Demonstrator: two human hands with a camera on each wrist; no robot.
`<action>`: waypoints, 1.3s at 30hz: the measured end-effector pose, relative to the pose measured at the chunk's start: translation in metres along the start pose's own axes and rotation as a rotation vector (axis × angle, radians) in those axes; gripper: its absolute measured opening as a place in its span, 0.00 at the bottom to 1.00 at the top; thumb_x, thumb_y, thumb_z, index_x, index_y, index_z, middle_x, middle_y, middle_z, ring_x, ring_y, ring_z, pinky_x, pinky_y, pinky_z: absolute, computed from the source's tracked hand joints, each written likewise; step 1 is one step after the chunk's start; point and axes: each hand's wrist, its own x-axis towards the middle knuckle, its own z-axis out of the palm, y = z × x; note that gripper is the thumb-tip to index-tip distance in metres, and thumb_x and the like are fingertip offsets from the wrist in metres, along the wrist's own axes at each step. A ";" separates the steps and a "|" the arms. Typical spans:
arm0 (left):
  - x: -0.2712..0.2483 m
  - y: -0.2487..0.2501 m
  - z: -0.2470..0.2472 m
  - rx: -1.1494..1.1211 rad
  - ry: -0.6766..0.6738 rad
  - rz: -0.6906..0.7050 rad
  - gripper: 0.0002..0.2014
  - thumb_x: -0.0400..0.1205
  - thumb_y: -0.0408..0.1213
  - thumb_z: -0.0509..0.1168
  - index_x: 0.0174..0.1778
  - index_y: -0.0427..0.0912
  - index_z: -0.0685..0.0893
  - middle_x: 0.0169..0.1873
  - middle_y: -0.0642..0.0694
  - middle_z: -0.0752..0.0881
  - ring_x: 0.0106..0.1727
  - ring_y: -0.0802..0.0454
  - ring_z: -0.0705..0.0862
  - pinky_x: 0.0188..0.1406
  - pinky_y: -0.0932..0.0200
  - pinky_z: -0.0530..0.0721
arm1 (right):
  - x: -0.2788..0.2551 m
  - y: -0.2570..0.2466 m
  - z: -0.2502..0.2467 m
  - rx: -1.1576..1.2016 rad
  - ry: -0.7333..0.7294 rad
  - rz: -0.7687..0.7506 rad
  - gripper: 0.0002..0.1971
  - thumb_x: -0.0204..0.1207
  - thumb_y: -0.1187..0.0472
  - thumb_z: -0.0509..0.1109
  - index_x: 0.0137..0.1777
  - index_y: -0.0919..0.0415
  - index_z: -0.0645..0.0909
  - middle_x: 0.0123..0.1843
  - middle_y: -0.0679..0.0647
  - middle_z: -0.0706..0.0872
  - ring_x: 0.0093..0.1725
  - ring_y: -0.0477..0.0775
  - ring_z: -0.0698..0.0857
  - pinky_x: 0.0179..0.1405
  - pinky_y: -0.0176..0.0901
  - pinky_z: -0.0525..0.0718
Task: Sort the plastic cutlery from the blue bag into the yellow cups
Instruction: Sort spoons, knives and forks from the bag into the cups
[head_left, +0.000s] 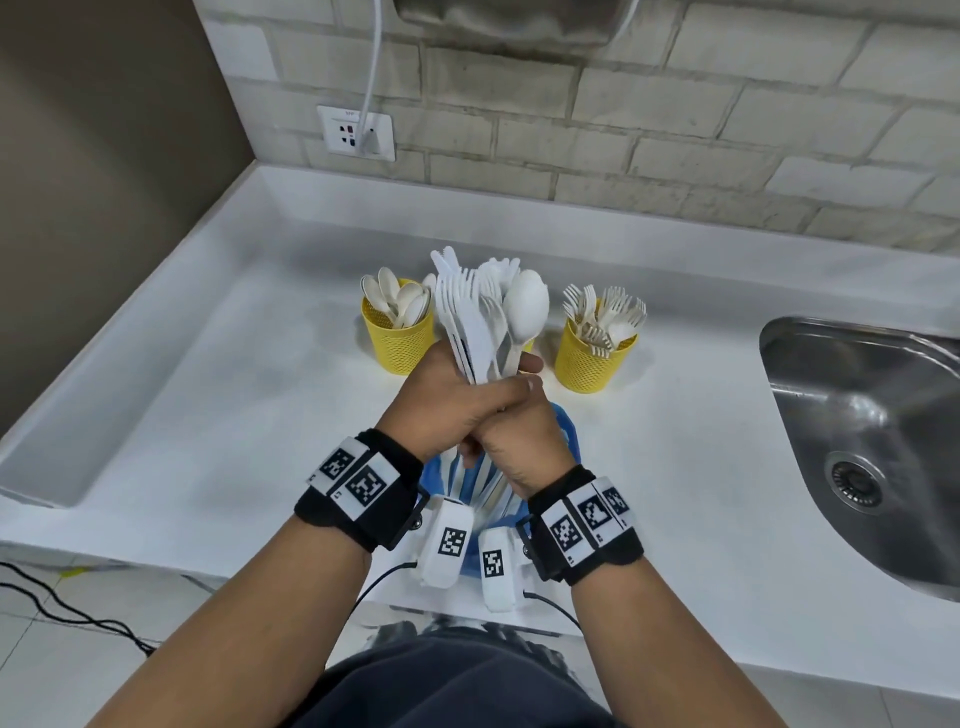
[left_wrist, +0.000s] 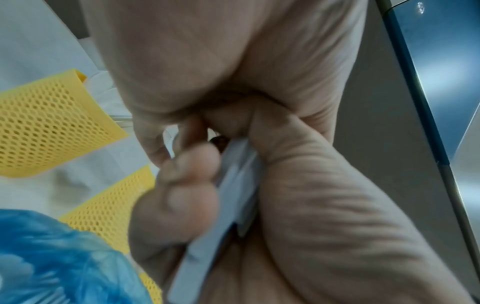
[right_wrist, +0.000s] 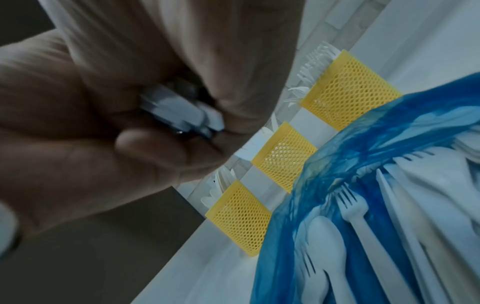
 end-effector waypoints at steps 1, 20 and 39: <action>-0.001 0.000 0.002 -0.029 0.031 0.004 0.11 0.78 0.28 0.76 0.56 0.41 0.91 0.52 0.47 0.94 0.57 0.49 0.92 0.61 0.50 0.88 | 0.000 0.001 0.001 -0.037 0.031 -0.030 0.24 0.75 0.78 0.67 0.46 0.43 0.85 0.40 0.42 0.90 0.37 0.49 0.89 0.36 0.42 0.88; 0.006 0.002 0.005 -0.022 0.161 0.205 0.24 0.70 0.29 0.82 0.53 0.63 0.89 0.52 0.59 0.93 0.59 0.60 0.90 0.62 0.58 0.86 | 0.017 -0.005 -0.010 1.124 -0.222 0.482 0.47 0.58 0.54 0.90 0.80 0.58 0.77 0.77 0.60 0.82 0.72 0.61 0.85 0.70 0.57 0.85; 0.004 0.006 -0.028 0.413 0.111 0.318 0.18 0.82 0.38 0.76 0.66 0.39 0.83 0.52 0.69 0.84 0.54 0.81 0.82 0.53 0.83 0.75 | 0.021 -0.074 -0.073 0.168 0.015 -0.108 0.17 0.75 0.67 0.63 0.62 0.61 0.87 0.68 0.64 0.87 0.61 0.58 0.87 0.60 0.59 0.83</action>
